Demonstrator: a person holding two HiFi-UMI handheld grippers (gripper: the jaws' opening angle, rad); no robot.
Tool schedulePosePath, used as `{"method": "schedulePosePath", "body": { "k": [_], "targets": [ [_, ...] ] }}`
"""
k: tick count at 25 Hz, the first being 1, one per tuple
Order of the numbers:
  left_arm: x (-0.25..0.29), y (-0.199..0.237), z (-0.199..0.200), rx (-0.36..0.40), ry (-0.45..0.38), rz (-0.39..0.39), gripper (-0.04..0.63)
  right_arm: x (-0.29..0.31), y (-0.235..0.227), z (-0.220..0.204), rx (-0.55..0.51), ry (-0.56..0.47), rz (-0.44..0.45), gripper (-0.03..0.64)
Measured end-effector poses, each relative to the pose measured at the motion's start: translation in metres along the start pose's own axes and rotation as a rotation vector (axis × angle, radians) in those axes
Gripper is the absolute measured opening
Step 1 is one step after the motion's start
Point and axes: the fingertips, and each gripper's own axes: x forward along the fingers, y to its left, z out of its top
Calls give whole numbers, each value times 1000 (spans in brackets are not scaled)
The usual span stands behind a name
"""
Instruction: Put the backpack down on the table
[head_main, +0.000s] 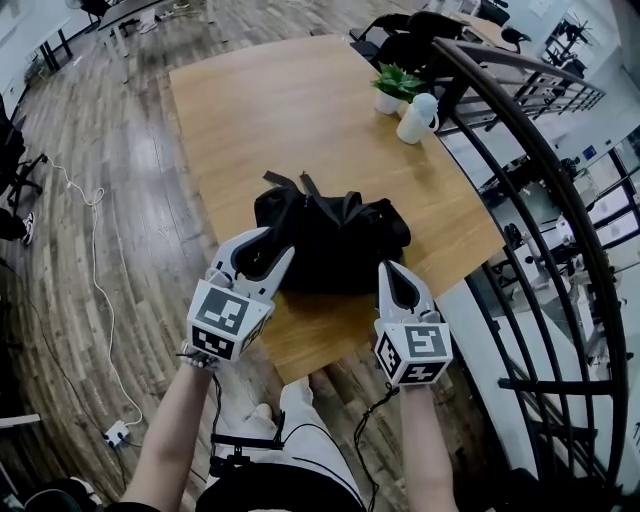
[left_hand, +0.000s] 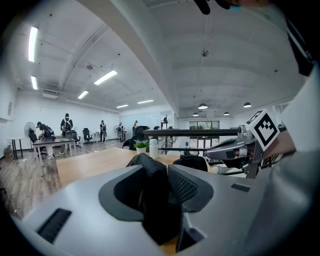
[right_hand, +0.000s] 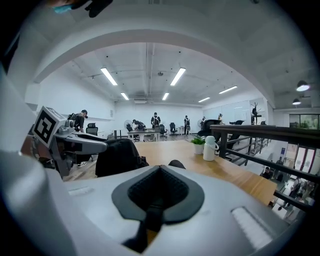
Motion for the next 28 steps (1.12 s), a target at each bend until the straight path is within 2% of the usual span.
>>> {"method": "schedulePosePath", "body": {
  "k": [3, 5, 6, 10, 13, 15, 17, 21, 28],
  "targets": [
    [-10, -1, -10, 3, -3, -7, 179, -10, 10, -9, -1, -3, -5, 9],
    [-14, 3, -25, 16, -10, 3, 178, -10, 17, -23, -2, -11, -9, 9],
    [-16, 5, -31, 23, -16, 10, 168, -10, 21, -30, -2, -14, -11, 9],
    [-41, 7, -28, 30, -51, 36, 49, -25, 37, -30, -13, -27, -16, 9],
    [-60, 4, -23, 31, -70, 47, 15, -38, 48, -26, -25, -39, -18, 9],
    [-72, -1, -23, 75, -64, 47, 6, -47, 57, -25, -32, -51, -17, 9],
    [-85, -10, -20, 110, -63, 24, 6, -56, 65, -23, -39, -61, -15, 9],
    [-117, -33, -7, 100, -97, -42, 6, -79, 82, -21, -42, -74, -17, 9],
    [-172, -55, -2, 84, -155, -69, 6, -133, 113, -20, -22, -125, -51, 9]
  ]
}}
